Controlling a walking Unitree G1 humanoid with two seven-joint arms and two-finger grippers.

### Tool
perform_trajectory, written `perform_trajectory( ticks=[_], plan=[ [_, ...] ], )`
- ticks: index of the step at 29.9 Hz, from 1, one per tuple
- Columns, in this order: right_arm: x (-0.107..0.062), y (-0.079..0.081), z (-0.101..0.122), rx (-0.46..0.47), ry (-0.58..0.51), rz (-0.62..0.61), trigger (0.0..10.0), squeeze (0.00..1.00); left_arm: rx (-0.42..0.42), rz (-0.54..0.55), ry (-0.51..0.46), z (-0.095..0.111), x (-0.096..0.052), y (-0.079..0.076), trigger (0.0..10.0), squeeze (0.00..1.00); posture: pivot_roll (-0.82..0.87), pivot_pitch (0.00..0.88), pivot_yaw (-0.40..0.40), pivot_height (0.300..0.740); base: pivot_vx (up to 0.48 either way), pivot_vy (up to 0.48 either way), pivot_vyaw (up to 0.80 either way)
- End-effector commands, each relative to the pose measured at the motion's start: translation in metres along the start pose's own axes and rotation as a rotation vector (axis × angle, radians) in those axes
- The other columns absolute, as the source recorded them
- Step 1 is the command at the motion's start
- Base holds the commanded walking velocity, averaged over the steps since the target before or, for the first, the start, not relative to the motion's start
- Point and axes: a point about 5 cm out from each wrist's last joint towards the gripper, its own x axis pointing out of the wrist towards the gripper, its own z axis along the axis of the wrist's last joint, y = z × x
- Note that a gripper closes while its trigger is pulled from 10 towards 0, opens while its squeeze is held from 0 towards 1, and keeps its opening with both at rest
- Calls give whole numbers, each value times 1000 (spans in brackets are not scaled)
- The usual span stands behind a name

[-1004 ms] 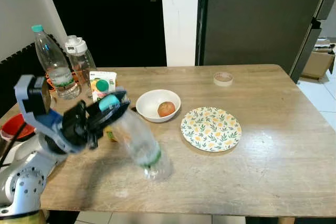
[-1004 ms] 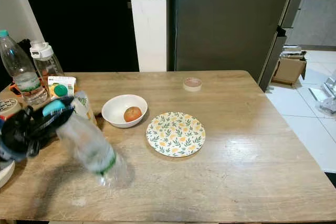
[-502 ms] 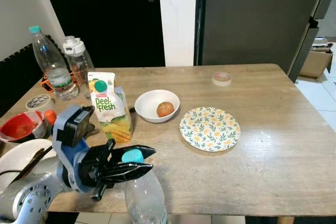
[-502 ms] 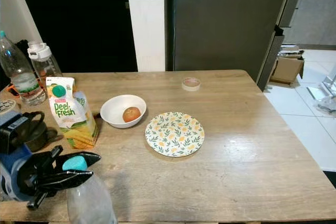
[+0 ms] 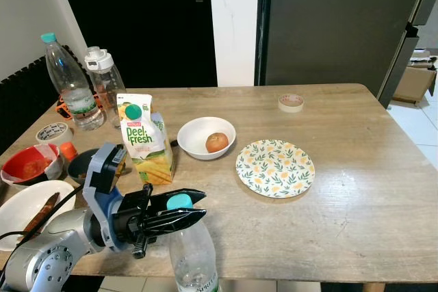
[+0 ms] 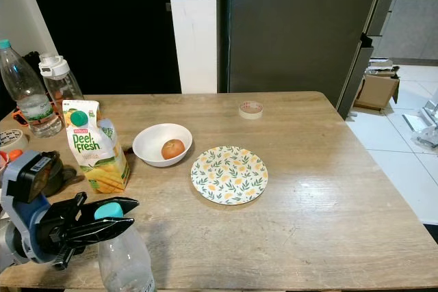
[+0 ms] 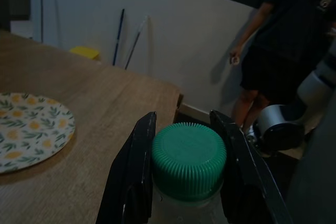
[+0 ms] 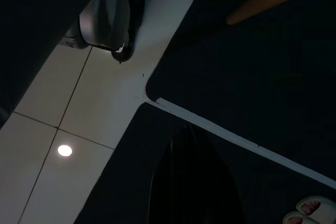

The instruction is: Restocking fridge

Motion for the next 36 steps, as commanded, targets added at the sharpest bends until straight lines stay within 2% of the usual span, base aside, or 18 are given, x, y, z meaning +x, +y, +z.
perform_trajectory(
  ticks=[1,13,36],
  plan=[
    [0,1,-2,-4,6,4,10000,0,-11,16,-8,-5,0,1,10000,0,-78,0,39,740,-251,0,0],
    [0,2,-2,-8,6,5,10000,0,-46,50,-6,-15,0,6,10000,0,-76,0,40,740,-309,0,0],
    [0,4,-3,-2,9,8,10000,0,-35,37,0,-14,4,6,10000,0,-75,0,44,740,-348,0,0]
  ],
)
